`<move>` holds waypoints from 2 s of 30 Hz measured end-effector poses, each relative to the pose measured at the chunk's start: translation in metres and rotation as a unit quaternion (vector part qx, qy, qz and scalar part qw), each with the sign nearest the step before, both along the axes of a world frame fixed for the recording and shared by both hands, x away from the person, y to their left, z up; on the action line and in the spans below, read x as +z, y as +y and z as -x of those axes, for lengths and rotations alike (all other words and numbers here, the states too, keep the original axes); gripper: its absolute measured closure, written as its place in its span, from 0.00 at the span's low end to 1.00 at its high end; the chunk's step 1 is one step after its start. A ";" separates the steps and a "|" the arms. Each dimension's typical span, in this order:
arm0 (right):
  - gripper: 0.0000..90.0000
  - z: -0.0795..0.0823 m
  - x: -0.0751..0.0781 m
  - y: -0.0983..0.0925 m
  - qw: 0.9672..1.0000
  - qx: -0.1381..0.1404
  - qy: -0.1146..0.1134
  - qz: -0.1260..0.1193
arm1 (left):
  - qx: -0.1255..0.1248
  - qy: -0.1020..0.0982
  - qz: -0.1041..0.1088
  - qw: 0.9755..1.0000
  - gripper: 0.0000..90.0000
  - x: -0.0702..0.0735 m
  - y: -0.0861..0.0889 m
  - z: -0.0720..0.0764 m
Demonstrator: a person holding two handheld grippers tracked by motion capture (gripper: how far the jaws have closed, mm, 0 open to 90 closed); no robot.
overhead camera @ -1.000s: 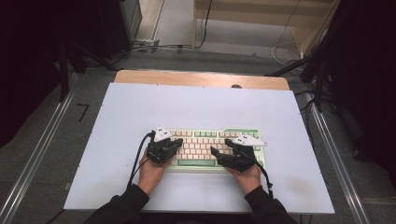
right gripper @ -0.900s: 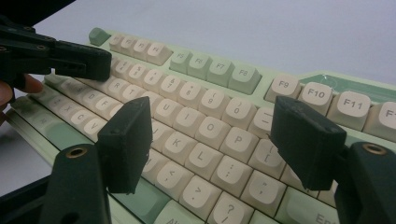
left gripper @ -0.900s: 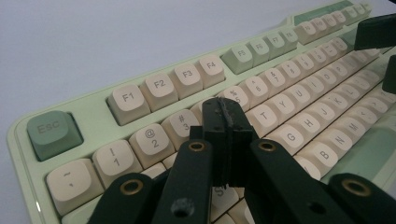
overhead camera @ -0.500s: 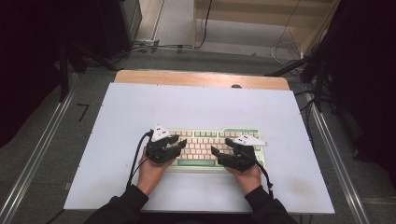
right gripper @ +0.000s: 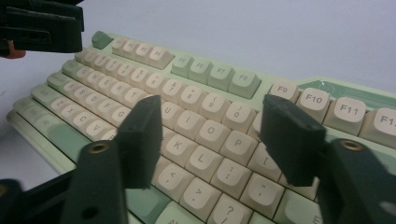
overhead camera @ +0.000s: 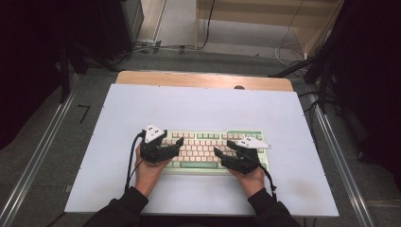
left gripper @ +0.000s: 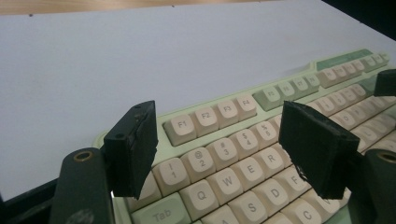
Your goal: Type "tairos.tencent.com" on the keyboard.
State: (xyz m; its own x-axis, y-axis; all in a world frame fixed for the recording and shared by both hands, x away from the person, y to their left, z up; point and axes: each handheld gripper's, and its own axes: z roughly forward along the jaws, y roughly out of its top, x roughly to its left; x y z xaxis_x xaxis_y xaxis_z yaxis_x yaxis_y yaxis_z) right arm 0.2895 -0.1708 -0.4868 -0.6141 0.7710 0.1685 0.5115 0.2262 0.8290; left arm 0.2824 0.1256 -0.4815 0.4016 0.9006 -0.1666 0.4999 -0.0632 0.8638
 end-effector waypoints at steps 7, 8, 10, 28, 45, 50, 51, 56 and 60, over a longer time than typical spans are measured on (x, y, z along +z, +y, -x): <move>0.94 0.005 0.003 0.002 1.000 0.014 -0.022 0.001 | 0.001 -0.002 -0.001 1.000 0.32 -0.001 0.001 0.000; 0.97 0.005 0.002 0.003 0.999 0.019 -0.026 0.004 | 0.001 -0.002 -0.001 1.000 0.32 -0.001 0.001 0.000; 0.97 0.006 0.002 0.005 0.999 0.024 -0.029 0.008 | 0.001 -0.003 -0.001 1.000 0.32 -0.001 0.001 0.000; 0.97 0.012 -0.003 0.028 0.997 0.064 -0.039 0.032 | -0.007 0.000 -0.006 1.000 0.32 -0.003 -0.002 0.000; 0.97 0.013 -0.011 0.039 0.995 0.087 -0.028 0.046 | -0.010 0.002 -0.009 1.000 0.32 -0.004 -0.004 0.000; 0.97 0.013 -0.012 0.040 0.994 0.090 -0.027 0.048 | -0.010 0.002 -0.008 1.000 0.32 -0.004 -0.003 0.000; 0.97 0.013 -0.012 0.041 0.994 0.091 -0.027 0.049 | -0.008 0.002 -0.009 1.000 0.32 -0.004 -0.003 0.000; 0.97 0.013 -0.013 0.042 0.994 0.091 -0.024 0.049 | -0.008 0.003 -0.009 1.000 0.32 -0.004 -0.004 0.000; 0.97 0.013 -0.014 0.042 0.994 0.094 -0.022 0.050 | -0.009 0.002 -0.009 1.000 0.32 -0.004 -0.004 0.000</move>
